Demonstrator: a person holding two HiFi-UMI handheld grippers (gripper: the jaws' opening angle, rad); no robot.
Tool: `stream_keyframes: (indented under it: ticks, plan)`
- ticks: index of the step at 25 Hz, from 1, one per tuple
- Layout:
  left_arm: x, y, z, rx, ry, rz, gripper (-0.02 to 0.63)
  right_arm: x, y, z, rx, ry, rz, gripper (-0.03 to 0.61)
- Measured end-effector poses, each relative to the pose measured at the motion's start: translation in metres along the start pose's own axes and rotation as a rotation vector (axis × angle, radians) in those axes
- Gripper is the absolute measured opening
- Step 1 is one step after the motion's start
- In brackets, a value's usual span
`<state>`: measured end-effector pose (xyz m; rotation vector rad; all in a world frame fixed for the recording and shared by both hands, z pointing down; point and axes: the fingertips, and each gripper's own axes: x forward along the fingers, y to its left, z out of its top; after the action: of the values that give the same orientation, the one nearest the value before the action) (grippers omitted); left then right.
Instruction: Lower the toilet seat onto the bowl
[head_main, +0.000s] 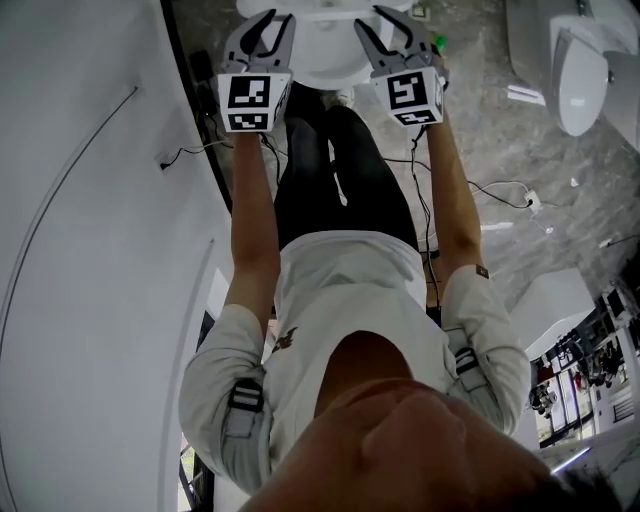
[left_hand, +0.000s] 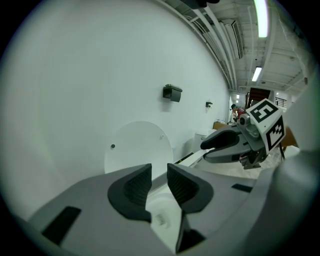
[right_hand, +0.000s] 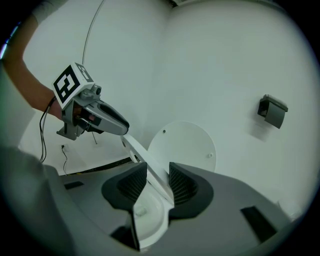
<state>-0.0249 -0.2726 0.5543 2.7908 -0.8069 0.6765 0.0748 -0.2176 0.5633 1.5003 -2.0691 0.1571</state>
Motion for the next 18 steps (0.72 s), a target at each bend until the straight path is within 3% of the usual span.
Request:
stream_keyframes:
  ticks: [4,10,18]
  plan:
    - [-0.006,-0.007,-0.010,-0.007,0.002,0.008,0.109,-0.007,0.009,-0.007,0.051,-0.018,0.030,0.160]
    - [-0.014,-0.015,-0.024,-0.003,0.015,0.013,0.109,-0.016,0.018,-0.014,0.234,-0.073,0.079,0.166]
    - [-0.025,-0.030,-0.050,-0.012,0.043,0.018,0.109,-0.027,0.029,-0.034,0.403,-0.090,0.048,0.143]
